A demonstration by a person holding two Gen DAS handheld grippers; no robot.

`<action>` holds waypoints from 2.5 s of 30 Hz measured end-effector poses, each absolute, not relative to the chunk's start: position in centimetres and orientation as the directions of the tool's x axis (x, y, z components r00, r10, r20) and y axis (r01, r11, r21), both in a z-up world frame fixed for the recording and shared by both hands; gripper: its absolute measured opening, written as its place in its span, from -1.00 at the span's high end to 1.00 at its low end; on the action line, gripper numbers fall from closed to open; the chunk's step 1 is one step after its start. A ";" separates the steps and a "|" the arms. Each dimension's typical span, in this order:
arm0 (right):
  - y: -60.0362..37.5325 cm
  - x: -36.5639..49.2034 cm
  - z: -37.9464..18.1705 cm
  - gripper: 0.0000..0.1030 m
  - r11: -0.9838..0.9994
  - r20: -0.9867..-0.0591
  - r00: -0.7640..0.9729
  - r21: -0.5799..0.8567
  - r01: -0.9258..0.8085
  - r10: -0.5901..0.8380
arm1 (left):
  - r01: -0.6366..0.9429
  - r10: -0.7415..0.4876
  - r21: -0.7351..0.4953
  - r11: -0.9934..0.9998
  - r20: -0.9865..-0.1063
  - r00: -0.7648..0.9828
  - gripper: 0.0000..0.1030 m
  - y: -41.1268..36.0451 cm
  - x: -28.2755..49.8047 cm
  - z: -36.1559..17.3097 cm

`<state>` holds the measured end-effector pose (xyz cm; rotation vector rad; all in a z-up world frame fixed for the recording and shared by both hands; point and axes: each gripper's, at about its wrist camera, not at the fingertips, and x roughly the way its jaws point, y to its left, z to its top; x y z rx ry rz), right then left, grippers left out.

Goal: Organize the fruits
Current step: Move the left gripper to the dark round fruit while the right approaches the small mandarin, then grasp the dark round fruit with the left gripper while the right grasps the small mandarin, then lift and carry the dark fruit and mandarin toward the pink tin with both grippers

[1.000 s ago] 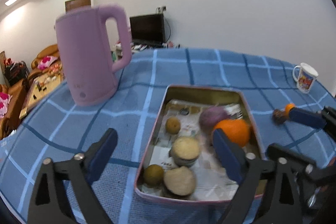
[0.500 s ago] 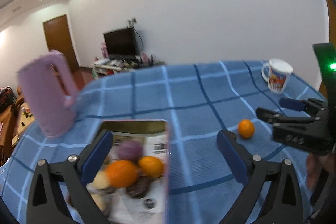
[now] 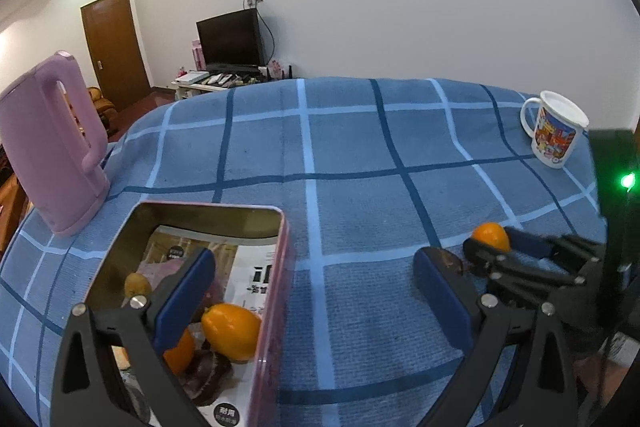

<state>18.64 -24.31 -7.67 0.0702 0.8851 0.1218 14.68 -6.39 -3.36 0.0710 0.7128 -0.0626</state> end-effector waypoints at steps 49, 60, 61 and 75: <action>-28.0 14.6 -5.9 0.25 0.975 -0.647 0.743 0.221 -0.029 0.169 | 0.262 -0.292 -0.148 0.954 -0.668 0.684 0.19 -10.6 16.4 -6.2; -27.3 13.7 -5.1 0.25 0.979 -0.605 0.777 0.191 -0.069 0.173 | 0.237 -0.272 -0.140 0.961 -0.616 0.740 0.19 -9.8 15.3 -5.3; -27.3 13.6 -5.0 0.25 0.979 -0.602 0.779 0.191 -0.073 0.175 | 0.235 -0.270 -0.139 0.962 -0.613 0.742 0.19 -9.8 15.3 -5.3; -26.8 12.5 -4.2 0.25 0.982 -0.553 0.816 0.163 -0.095 0.170 | 0.226 -0.233 -0.083 0.971 -0.556 0.798 0.19 -9.8 13.9 -4.4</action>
